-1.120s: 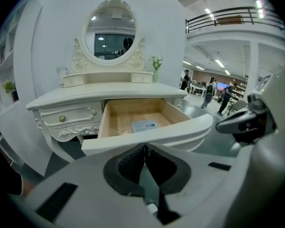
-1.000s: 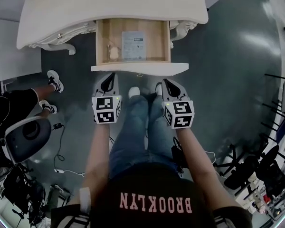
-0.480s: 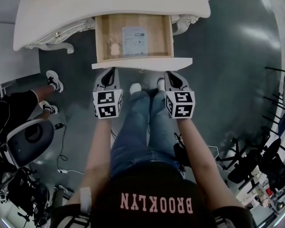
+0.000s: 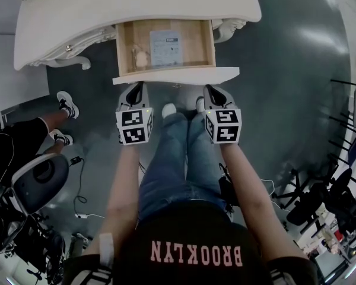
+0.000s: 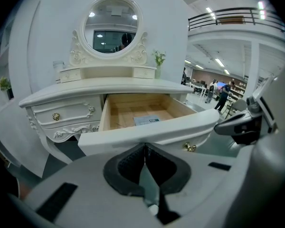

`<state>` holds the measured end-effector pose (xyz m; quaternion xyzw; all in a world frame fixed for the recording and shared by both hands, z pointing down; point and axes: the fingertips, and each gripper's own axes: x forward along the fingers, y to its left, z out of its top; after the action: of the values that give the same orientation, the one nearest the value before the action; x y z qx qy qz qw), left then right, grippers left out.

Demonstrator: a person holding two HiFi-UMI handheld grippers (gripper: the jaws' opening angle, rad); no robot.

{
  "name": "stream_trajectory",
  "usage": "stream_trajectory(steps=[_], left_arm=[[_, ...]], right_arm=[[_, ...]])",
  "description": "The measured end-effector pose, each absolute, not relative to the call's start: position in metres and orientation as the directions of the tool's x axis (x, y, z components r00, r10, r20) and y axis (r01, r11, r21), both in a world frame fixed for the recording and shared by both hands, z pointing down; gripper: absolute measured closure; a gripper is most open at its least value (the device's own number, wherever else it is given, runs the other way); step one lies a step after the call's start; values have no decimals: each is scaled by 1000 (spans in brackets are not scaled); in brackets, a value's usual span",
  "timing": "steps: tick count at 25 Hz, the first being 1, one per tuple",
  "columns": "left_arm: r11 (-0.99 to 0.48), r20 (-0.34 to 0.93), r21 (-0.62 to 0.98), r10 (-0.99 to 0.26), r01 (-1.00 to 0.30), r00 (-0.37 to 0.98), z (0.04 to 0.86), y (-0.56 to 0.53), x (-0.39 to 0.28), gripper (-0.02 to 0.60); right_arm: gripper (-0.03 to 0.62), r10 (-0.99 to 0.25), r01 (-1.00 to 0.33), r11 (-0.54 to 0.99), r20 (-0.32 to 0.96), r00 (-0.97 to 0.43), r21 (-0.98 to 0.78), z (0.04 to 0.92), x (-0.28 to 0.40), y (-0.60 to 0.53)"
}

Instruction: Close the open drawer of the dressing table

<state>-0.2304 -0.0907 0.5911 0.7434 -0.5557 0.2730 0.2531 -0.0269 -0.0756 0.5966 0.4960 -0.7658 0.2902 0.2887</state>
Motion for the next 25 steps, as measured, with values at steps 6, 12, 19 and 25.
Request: stream_trajectory(steps=[6, 12, 19, 25], left_arm=[[-259, 684, 76, -689, -963, 239, 591, -104, -231, 577], [-267, 687, 81, -683, -960, 248, 591, -114, -231, 577], [-278, 690, 83, -677, -957, 257, 593, -127, -235, 577], [-275, 688, 82, -680, -958, 254, 592, -136, -236, 577]], right_arm=[[597, -584, -931, 330, 740, -332, -157, 597, -28, -89], [597, -586, -933, 325, 742, -326, -154, 596, -28, -99], [597, -586, -938, 310, 745, -319, -158, 598, -31, -112], [597, -584, -938, 310, 747, -317, -156, 597, -32, -121]])
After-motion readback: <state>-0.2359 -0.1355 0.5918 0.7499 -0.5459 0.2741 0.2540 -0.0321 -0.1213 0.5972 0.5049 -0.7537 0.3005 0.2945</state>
